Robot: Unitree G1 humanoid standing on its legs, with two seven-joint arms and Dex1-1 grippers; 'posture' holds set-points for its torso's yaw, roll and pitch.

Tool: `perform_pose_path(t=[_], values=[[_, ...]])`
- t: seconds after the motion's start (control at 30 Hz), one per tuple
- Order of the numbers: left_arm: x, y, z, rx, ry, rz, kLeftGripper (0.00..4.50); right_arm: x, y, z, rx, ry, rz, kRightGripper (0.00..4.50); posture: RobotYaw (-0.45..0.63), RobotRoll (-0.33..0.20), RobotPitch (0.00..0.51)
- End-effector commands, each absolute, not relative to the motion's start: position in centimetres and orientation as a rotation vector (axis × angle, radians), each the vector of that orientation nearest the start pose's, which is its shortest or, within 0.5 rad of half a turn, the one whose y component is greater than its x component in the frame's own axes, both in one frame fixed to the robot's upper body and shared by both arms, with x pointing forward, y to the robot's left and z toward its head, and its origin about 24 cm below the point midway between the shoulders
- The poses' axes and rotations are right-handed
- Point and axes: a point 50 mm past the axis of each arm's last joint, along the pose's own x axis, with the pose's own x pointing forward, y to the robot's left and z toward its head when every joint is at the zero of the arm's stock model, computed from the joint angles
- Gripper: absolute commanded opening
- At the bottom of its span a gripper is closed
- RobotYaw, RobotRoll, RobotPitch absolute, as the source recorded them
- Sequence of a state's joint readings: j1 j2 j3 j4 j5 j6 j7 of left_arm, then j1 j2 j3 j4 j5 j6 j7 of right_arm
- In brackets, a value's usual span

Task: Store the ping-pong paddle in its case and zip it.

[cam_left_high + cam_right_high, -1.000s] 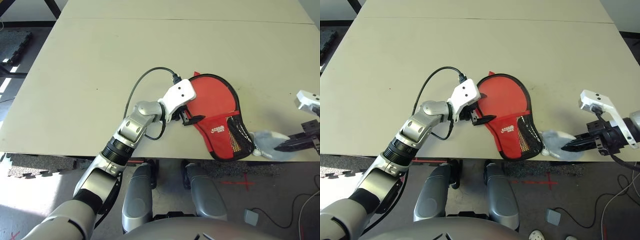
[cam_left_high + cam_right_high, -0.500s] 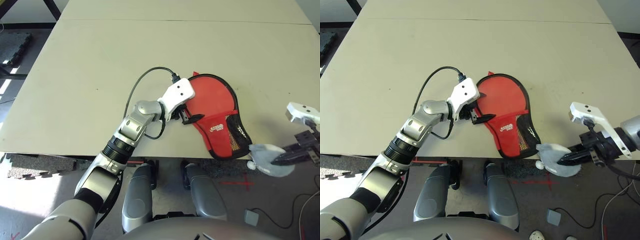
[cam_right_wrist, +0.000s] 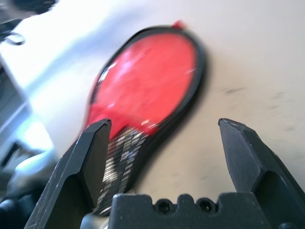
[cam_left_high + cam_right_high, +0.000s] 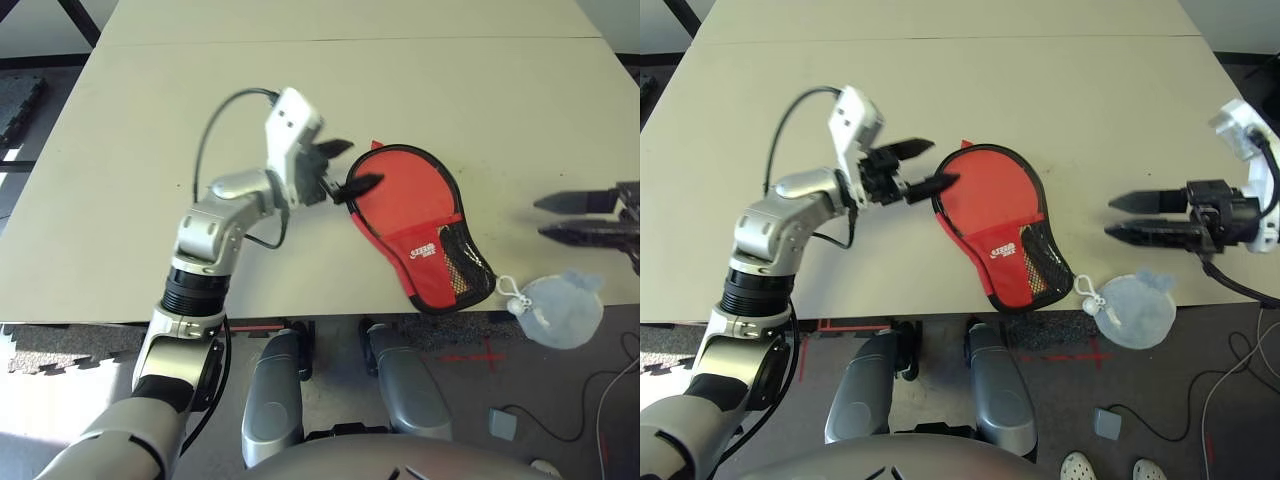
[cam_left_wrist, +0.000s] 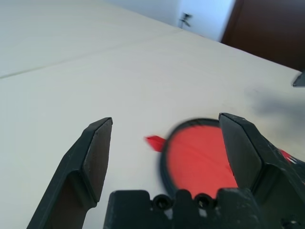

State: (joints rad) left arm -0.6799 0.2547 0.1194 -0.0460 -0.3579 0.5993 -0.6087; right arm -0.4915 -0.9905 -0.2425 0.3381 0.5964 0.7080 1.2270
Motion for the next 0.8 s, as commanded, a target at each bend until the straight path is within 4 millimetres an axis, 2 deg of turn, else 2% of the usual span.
perform_pose_path(t=[0.03,0.1,0.3,0.53,0.8], values=[[34.1,16.1,20.6,-0.096,-0.210,-0.539,4.50,29.8,-34.4,19.4,0.031,0.145,0.472,4.47,-0.08,0.000,0.248],[34.7,17.7,20.0,-0.101,-0.223,-0.406,4.50,30.8,-35.4,18.6,0.034,0.112,0.301,4.47,-0.08,0.000,0.247],[35.3,22.2,17.5,-0.073,-0.255,-0.061,4.50,31.9,-37.4,17.8,-0.024,-0.075,-0.023,4.47,-0.07,0.000,0.244],[35.1,24.0,15.6,-0.054,-0.260,0.087,4.50,31.7,-39.1,16.8,-0.034,-0.114,-0.198,4.47,-0.07,0.000,0.254],[34.7,24.7,14.2,-0.042,-0.253,0.151,4.50,31.6,-39.2,15.7,-0.025,-0.101,-0.241,4.47,-0.06,0.000,0.273]])
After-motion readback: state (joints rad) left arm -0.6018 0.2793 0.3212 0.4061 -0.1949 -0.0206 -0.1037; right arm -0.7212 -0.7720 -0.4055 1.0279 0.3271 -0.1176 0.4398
